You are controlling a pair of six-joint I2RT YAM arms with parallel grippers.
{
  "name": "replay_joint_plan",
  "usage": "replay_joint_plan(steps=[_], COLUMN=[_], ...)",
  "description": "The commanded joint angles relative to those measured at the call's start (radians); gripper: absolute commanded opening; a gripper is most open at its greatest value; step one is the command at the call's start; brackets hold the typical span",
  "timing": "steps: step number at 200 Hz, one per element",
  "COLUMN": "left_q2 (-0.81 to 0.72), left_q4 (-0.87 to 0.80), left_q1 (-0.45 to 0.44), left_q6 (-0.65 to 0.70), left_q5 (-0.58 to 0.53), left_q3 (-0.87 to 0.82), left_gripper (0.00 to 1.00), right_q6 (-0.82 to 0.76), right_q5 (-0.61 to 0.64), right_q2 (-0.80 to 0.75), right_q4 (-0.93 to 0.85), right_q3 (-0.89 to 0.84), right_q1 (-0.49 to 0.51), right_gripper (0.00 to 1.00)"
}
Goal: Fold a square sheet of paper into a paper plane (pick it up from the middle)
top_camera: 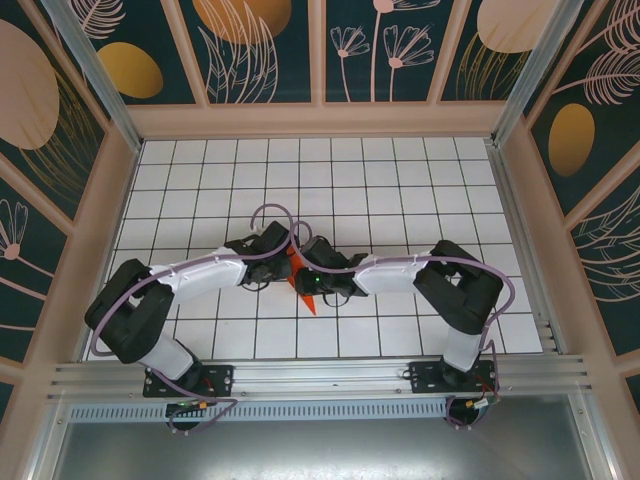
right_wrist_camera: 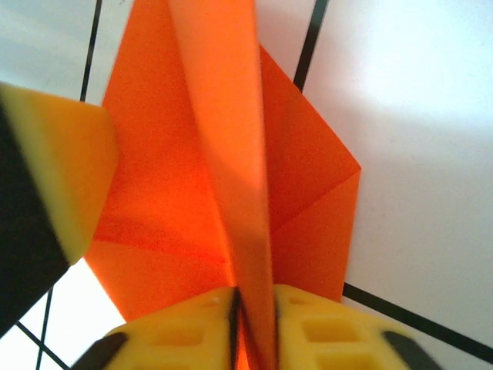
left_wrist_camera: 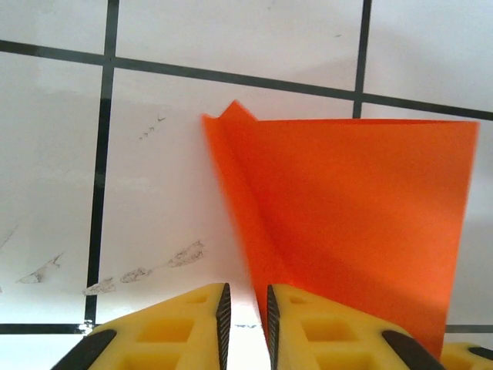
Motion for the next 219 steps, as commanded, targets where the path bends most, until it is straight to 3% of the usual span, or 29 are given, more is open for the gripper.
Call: replay_joint_plan(steps=[1,17,48,74,159,219], left_q2=[-0.069,-0.131,-0.29,-0.381,-0.469,-0.446], left_q4=[0.024,0.034,0.069,0.084,0.067,0.075], left_q1=[0.004,0.004,0.004,0.007,0.025,0.036], left_q6=[0.011,0.003,-0.027,-0.041,-0.089,-0.08], left_q5=[0.009,-0.001,-0.08,-0.136,-0.19,-0.177], left_q3=[-0.009,-0.017,-0.062,-0.1,-0.178,-0.175], left_gripper=[0.25,0.29,0.41,0.44,0.45,0.46], right_q6=[-0.007,-0.003,0.028,0.118,0.1,0.104], right_q5=[0.045,0.085,0.241,0.355,0.277,0.27], right_q2=[-0.005,-0.033,-0.093,-0.069,0.071,0.105], right_q4=[-0.057,-0.1,-0.209,-0.369,-0.36,-0.382], right_q3=[0.03,0.047,0.077,0.13,0.19,0.176], right_q1=[0.01,0.009,-0.018,-0.078,-0.132,-0.133], right_gripper=[0.12,0.06,0.04,0.03,0.09,0.25])
